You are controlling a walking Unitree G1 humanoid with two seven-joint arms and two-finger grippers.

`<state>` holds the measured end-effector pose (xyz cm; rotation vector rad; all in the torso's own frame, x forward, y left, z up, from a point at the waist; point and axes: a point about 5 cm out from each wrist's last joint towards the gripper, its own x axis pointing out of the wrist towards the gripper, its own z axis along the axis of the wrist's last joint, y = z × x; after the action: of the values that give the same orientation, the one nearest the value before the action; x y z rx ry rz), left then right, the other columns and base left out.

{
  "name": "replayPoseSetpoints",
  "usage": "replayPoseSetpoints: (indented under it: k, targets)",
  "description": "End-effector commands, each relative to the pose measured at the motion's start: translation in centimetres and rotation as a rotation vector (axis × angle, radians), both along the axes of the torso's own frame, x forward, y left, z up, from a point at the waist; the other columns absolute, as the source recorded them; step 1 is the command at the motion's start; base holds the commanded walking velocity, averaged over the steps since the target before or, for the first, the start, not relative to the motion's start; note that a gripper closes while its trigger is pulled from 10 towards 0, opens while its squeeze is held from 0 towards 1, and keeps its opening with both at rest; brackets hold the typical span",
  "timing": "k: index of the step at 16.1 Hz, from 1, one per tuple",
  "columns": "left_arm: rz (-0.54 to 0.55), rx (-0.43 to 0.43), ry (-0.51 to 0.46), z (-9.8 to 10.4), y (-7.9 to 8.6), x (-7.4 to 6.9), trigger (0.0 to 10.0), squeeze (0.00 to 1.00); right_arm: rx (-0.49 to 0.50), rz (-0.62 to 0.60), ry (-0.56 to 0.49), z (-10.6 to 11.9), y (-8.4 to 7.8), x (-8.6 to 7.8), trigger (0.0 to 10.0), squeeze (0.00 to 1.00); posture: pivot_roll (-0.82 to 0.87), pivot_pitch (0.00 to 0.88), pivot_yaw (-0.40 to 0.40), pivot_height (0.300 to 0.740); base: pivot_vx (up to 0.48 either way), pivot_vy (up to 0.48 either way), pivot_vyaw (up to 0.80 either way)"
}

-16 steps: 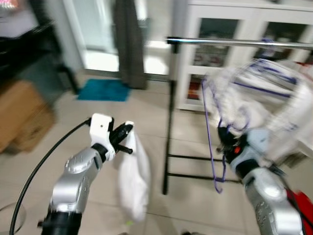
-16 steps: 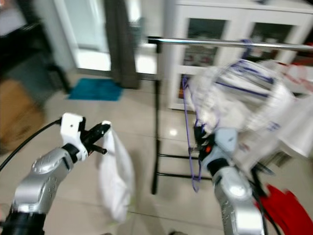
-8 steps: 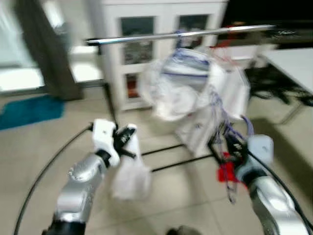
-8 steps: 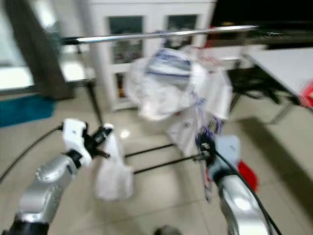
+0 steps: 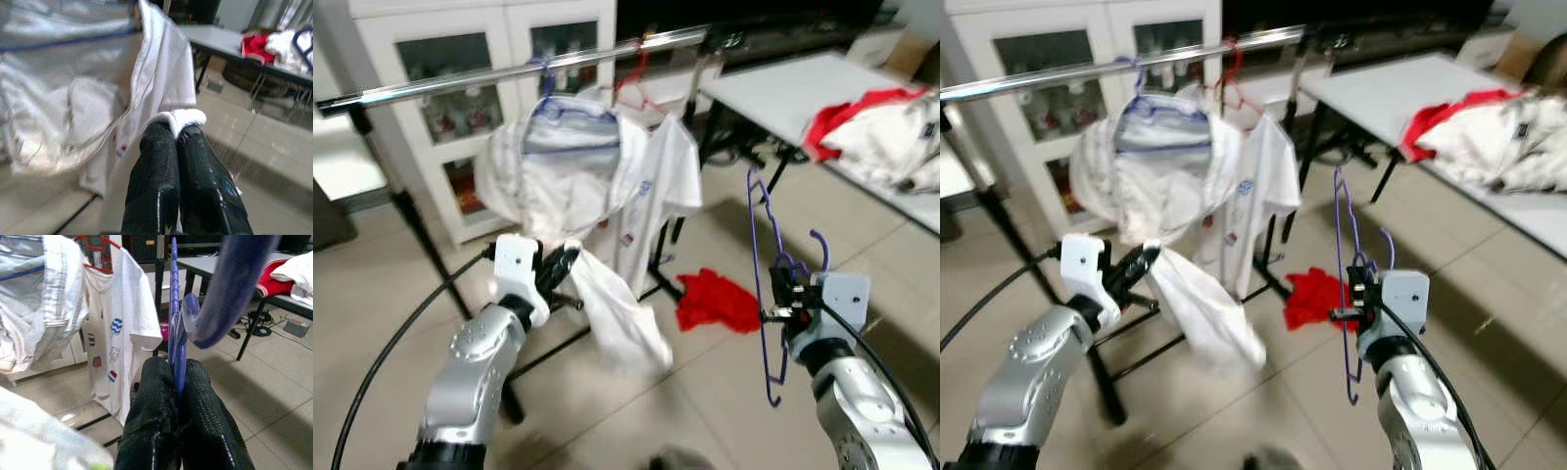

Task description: Hang hanger

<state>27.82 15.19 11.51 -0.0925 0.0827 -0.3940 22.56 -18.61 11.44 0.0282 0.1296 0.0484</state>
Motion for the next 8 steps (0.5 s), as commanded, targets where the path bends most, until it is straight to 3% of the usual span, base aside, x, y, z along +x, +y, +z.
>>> replayPoseSetpoints:
  k: [1,5,8]
  targets:
    - [-0.017,-0.008,-0.014,0.5,-0.6,0.1,10.0,0.0,0.036,-0.014,-0.004,0.2,-0.4,0.0,10.0,0.0,-0.17,0.0,-0.029,0.74,0.0,0.0,-0.8]
    - [-0.022,0.015,-0.02,0.7,-0.4,-0.7,10.0,0.0,0.081,0.04,0.004,0.1,1.0,0.9,10.0,0.0,-0.13,0.0,-0.051,0.74,0.0,0.0,-0.8]
    - [-0.003,0.029,-0.012,0.5,0.0,-0.3,10.0,0.0,0.087,0.072,0.014,0.2,1.6,1.0,10.0,0.0,-0.15,0.0,-0.038,0.74,0.0,0.0,-0.79]
